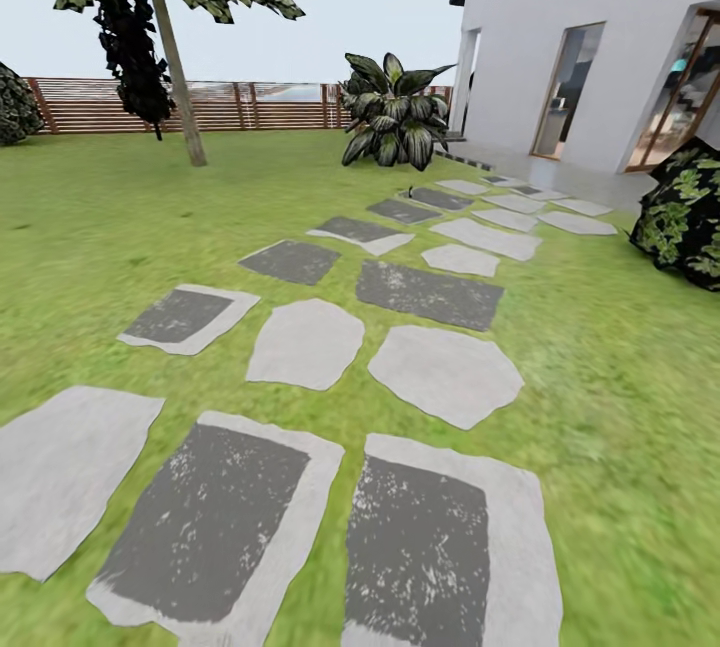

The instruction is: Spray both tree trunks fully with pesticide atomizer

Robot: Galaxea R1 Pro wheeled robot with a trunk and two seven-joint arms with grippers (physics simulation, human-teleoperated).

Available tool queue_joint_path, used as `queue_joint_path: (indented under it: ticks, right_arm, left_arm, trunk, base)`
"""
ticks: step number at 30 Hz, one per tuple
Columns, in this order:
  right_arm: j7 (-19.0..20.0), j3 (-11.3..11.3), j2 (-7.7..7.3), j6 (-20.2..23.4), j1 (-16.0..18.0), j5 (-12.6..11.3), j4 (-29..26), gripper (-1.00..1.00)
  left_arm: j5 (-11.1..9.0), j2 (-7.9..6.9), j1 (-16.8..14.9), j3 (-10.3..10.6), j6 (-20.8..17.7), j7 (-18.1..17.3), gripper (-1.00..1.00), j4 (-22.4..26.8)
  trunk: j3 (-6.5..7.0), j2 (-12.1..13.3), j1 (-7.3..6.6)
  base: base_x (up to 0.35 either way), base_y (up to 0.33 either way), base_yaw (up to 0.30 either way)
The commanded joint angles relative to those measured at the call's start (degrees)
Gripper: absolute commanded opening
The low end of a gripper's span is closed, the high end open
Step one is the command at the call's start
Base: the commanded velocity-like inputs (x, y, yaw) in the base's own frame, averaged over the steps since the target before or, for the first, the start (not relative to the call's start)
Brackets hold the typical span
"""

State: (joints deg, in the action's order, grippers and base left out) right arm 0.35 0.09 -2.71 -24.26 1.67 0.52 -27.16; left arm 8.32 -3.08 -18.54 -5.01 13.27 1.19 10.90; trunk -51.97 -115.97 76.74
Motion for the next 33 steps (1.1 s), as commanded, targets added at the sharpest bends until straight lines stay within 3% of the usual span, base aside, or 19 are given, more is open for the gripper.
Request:
queue_joint_path:
  ticks: [1, 27, 33]
  right_arm:
    - [0.0, 0.0, 0.03, 0.0, 0.0, 0.0, 0.0, 1.0]
    - [0.0, 0.0, 0.05, 0.0, 0.0, 0.0, 0.0, 1.0]
    - [0.0, 0.0, 0.07, 0.0, 0.0, 0.0, 0.0, 1.0]
  left_arm:
    - [0.0, 0.0, 0.0, 0.0, 0.0, 0.0, 1.0, 0.0]
    - [0.0, 0.0, 0.0, 0.0, 0.0, 0.0, 1.0, 0.0]
    - [0.0, 0.0, 0.0, 0.0, 0.0, 0.0, 1.0, 0.0]
  trunk:
    - [0.0, 0.0, 0.0]
    - [0.0, 0.0, 0.0]
    - [0.0, 0.0, 0.0]
  base:
    - [0.339, 0.0, 0.0]
    - [0.339, 0.0, -0.001]
    - [0.339, 0.0, -0.134]
